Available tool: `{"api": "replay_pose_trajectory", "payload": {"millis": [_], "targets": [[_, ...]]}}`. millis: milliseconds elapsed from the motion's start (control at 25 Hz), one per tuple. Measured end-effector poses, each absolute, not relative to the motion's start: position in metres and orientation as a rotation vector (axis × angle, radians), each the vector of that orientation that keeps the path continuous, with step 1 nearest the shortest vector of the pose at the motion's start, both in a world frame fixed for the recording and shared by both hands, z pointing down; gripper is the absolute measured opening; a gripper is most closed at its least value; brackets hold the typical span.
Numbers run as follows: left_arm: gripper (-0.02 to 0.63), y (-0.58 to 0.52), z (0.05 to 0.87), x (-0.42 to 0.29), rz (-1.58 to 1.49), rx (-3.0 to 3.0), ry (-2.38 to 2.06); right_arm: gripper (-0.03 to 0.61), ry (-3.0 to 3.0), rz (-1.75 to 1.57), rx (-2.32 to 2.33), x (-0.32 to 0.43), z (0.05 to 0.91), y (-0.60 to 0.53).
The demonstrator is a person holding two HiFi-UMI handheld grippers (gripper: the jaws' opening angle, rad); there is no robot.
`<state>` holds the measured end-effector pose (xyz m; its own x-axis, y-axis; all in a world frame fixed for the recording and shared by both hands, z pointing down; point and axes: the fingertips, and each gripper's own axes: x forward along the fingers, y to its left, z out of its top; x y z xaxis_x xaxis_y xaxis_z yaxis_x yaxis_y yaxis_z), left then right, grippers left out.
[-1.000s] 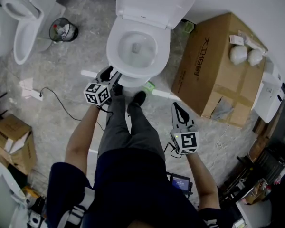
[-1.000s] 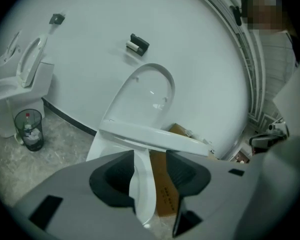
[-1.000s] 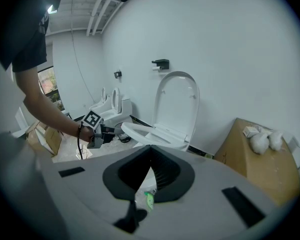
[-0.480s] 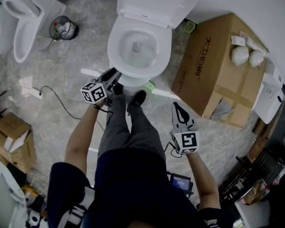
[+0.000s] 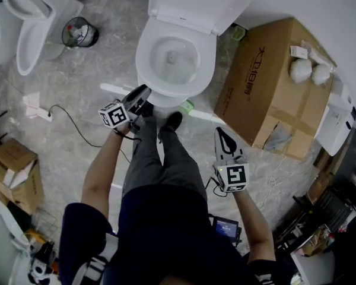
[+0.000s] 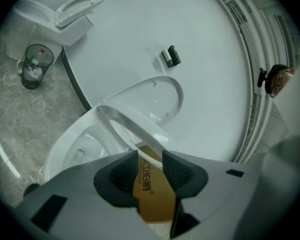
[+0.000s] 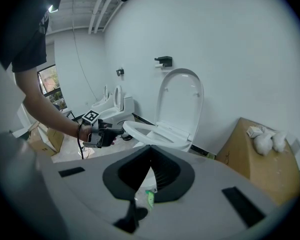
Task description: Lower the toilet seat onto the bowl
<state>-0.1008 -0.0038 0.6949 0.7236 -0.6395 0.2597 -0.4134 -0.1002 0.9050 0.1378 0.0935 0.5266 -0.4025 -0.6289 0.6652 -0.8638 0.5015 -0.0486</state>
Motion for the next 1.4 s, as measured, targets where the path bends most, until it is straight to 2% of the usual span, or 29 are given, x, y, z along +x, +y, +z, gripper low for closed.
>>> {"api": "replay_pose_trajectory", "payload": {"millis": [480,1400], "targets": [[0.141,0.0,0.699,-0.103,-0.342,1.612,-0.797,0.02,-2.158,0.522,1.201,0.136,0.529,0.095],[0.14,0.009,0.704,-0.106,-0.466,1.52,-0.709,0.02,-2.163,0.529,1.169,0.13,0.539,0.096]]}}
